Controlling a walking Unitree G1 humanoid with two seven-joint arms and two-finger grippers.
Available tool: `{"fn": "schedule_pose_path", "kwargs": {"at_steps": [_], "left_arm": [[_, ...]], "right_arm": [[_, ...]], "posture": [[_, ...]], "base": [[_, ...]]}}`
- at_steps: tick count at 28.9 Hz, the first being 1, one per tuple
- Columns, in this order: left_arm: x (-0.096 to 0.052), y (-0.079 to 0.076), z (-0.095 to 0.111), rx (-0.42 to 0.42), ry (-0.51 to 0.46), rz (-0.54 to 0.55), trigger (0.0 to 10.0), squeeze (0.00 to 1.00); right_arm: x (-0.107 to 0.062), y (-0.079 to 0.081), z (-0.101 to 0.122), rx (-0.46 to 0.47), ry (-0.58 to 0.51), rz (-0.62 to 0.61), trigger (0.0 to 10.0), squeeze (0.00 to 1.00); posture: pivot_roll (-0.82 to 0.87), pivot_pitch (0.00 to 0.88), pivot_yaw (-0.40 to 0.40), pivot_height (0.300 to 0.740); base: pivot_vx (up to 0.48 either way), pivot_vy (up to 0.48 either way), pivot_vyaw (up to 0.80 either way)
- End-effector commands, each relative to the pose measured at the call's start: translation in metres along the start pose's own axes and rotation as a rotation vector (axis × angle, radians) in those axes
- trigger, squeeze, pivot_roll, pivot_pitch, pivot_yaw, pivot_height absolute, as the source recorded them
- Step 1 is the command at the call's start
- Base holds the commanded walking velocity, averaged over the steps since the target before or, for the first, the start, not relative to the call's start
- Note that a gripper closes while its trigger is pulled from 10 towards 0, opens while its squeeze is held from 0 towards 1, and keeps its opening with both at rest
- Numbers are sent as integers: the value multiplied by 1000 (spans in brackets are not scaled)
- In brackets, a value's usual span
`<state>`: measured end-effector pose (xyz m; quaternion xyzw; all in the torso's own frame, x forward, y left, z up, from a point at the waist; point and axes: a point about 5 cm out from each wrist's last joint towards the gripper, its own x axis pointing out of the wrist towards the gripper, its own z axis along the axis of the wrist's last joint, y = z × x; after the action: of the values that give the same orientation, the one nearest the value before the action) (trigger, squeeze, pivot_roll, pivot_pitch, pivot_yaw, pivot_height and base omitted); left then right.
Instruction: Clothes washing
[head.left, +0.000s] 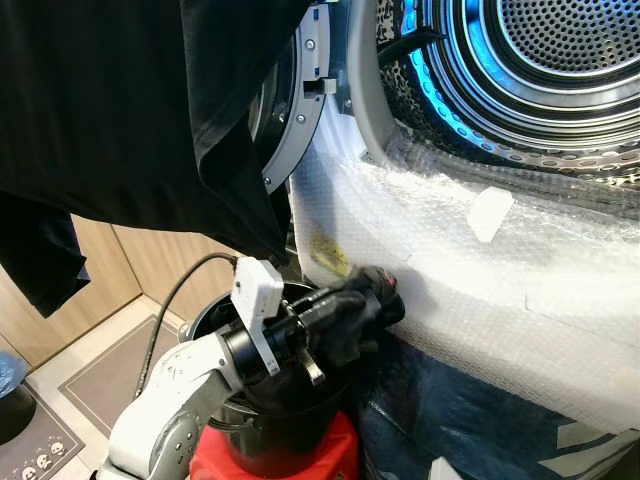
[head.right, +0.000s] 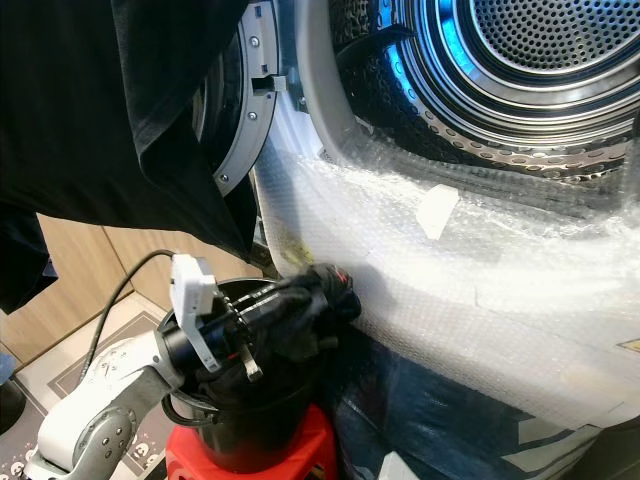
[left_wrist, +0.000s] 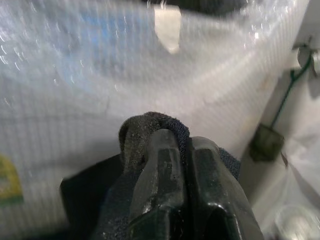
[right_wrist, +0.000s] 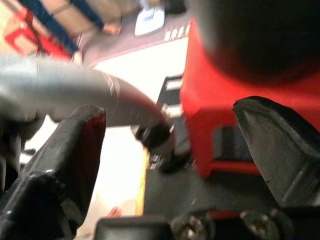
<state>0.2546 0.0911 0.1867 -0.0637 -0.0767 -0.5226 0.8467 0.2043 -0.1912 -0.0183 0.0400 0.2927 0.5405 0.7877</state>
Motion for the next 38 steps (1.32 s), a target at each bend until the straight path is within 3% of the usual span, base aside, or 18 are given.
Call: {"fn": "schedule_pose_path", "kwargs": {"at_steps": [1, 4, 5, 9, 11, 15, 21, 25, 38], "left_arm": [[-1, -4, 1, 19, 21, -31, 10000, 0], [-6, -7, -5, 34, 88, -71, 10000, 0], [-6, -7, -5, 34, 88, -71, 10000, 0], [-11, -7, -4, 36, 124, -111, 10000, 0], [-12, -7, -4, 32, 127, -115, 10000, 0], [-20, -9, 3, -53, 136, -194, 10000, 0], [-27, -7, 13, -115, 108, -243, 10000, 0], [-28, -9, 17, -154, 86, -280, 10000, 0], [-9, -11, 40, -231, -51, -399, 10000, 0]], "right_arm": [[-9, -8, 14, -24, -49, -13, 10000, 0], [-32, -18, 34, -56, -93, -39, 10000, 0], [-32, -18, 34, -56, -93, -39, 10000, 0], [-66, -27, 60, -103, -158, -88, 10000, 0], [-71, -28, 63, -115, -165, -96, 10000, 0], [-105, -33, 96, -166, -289, -188, 10000, 0], [-122, -31, 117, -211, -355, -222, 10000, 0], [-121, -28, 123, -228, -366, -206, 10000, 0], [-79, 12, 163, -338, -459, 4, 10000, 0]], "posture": [[-39, 0, 36, 740], [-32, 0, 41, 740], [-32, 0, 41, 740], [-35, 0, 52, 740], [-36, 0, 53, 740], [-42, 0, 63, 740], [-47, 0, 66, 740], [-47, 0, 66, 740], [-49, 0, 65, 740]], "base": [[0, 0, 0], [0, 0, 0], [0, 0, 0], [0, 0, 0], [0, 0, 0], [0, 0, 0], [0, 0, 0], [0, 0, 0], [0, 0, 0]]}}
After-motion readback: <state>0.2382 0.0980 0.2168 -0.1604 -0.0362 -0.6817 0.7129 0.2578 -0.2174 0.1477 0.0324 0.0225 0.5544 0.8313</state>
